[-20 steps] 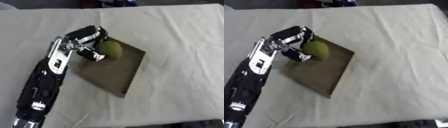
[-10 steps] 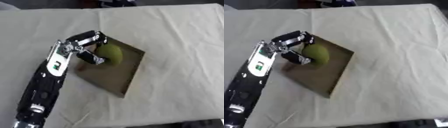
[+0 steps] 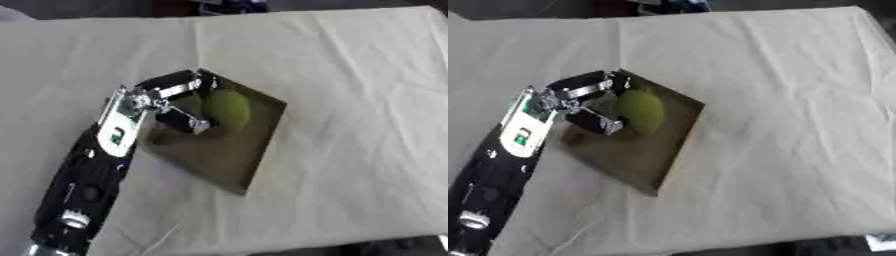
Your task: Pick up objects on the table and place them in the box.
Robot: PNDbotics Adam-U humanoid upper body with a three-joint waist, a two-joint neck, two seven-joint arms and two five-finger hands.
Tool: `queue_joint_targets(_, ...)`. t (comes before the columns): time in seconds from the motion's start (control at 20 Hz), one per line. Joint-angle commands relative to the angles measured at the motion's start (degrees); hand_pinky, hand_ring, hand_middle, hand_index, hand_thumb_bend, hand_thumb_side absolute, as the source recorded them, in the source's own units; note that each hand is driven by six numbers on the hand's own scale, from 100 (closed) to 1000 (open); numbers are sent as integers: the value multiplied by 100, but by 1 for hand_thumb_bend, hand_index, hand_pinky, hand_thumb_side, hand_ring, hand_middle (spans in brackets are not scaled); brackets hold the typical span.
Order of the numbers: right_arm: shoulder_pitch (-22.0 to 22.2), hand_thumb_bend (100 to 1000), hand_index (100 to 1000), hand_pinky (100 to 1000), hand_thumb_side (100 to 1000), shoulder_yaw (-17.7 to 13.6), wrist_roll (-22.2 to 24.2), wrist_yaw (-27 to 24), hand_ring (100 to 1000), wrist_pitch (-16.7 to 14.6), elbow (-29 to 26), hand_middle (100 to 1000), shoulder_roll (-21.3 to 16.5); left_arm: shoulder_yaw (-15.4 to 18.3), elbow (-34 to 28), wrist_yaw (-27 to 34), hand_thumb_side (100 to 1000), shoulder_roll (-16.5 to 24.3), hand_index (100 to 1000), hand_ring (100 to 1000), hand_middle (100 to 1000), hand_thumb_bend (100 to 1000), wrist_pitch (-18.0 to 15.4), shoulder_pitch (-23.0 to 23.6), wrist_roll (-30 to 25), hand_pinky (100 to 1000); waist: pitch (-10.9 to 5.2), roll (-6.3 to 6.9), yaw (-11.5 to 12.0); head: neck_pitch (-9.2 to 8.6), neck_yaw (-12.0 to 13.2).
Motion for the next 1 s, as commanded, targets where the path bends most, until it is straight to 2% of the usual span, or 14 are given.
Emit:
queue_joint_targets(0.05,-85,100,739,716,225,-71,-6,16,623,21,-132,608,-130,-4,-11,-148,144,-9,887,798,846,159,-1488,-84,-1197,893,-101,-27,-4,26,-19)
queue_joint_targets(0.5,-16,100,739,717,228,-129,-29,10,622,74,-184,607,-75,122,-185,-299,100,9,844,767,798,182,-1606,-64,-1197,864,-110,-43,26,37,-52)
queue_joint_targets(0.75,-9,100,739,717,227,-132,-40,15,621,84,-198,606,-81,263,-503,-376,100,29,781,701,747,200,-1491,-62,-1197,796,-115,-45,44,41,-75)
queue_joint_targets(1.0,2,100,739,716,226,-140,-47,32,621,85,-178,606,-102,416,-921,-358,100,35,754,690,740,203,-1328,-22,-1197,791,-127,-48,54,58,-98)
